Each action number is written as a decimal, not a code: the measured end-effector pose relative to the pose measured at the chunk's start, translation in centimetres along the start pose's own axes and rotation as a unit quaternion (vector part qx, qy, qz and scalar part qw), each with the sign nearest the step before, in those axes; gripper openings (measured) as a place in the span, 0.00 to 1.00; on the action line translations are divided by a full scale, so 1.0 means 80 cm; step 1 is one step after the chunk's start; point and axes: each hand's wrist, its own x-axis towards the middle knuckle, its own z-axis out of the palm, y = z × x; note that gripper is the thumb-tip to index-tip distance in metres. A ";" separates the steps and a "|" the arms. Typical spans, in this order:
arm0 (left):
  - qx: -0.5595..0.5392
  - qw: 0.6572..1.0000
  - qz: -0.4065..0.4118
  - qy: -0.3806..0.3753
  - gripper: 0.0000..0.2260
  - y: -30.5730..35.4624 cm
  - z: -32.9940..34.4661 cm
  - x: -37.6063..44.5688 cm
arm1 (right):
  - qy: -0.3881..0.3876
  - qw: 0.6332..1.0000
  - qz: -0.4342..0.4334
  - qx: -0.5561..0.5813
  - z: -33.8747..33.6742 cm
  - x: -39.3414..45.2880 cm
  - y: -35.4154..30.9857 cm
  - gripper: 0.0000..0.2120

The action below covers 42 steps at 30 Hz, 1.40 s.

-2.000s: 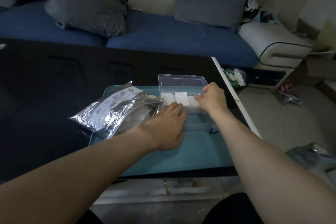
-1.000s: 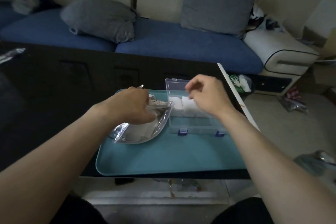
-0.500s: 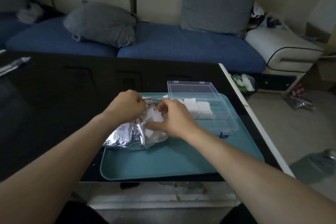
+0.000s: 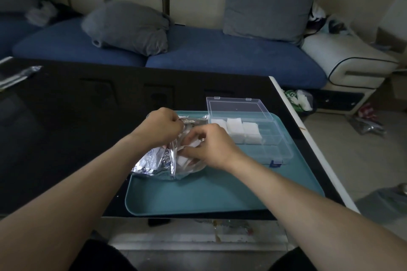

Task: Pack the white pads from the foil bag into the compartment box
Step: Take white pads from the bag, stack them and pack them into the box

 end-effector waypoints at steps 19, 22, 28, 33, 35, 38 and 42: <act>0.076 0.996 0.038 0.014 0.08 0.014 -0.003 -0.006 | 0.010 0.988 0.090 0.122 -0.024 -0.001 0.007 0.05; 0.084 0.996 0.036 0.019 0.09 0.012 -0.004 -0.006 | 0.033 0.975 0.118 0.187 -0.039 -0.002 0.007 0.02; 0.099 0.994 0.033 0.024 0.09 0.017 -0.007 -0.009 | 0.088 0.951 0.147 0.259 -0.070 -0.007 0.014 0.08; 0.168 0.981 0.095 -0.031 0.26 0.032 -0.005 -0.019 | 0.089 0.925 0.121 0.350 -0.096 -0.021 0.010 0.02; 0.134 0.979 0.150 -0.015 0.29 0.044 -0.001 -0.027 | 0.086 0.913 0.093 0.389 -0.100 -0.023 0.006 0.04; -0.008 0.979 0.196 0.053 0.29 0.065 0.001 -0.040 | 0.110 0.880 0.093 0.453 -0.101 -0.023 0.000 0.20; -0.121 0.978 0.139 0.096 0.22 0.089 0.010 -0.047 | 0.131 0.906 0.060 0.398 -0.101 -0.026 -0.003 0.04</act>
